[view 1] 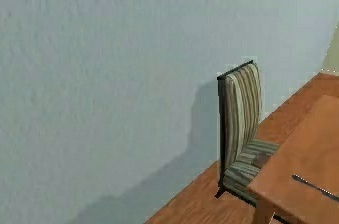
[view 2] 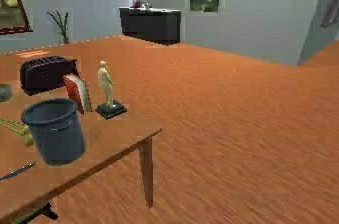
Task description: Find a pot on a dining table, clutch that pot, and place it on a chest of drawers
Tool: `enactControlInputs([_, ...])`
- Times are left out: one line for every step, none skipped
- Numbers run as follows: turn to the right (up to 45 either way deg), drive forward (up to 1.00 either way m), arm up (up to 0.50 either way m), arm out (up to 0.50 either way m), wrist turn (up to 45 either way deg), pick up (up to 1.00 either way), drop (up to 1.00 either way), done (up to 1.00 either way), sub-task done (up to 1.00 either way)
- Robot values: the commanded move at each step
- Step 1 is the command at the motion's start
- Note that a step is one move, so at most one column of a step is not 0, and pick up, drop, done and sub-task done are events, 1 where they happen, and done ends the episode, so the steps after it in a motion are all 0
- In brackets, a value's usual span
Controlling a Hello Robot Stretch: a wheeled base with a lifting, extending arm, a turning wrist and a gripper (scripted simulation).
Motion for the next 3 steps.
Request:
enactControlInputs([42.0,0.00,0.00,0.00,0.0,0.00,0.00,0.00,0.00])
enactControlInputs([0.0,0.15,0.00,0.00,0.0,0.00,0.00,0.00,0.00])
enactControlInputs([-45.0,0.00,0.00,0.00,0.0,0.00,0.00,0.00,0.00])
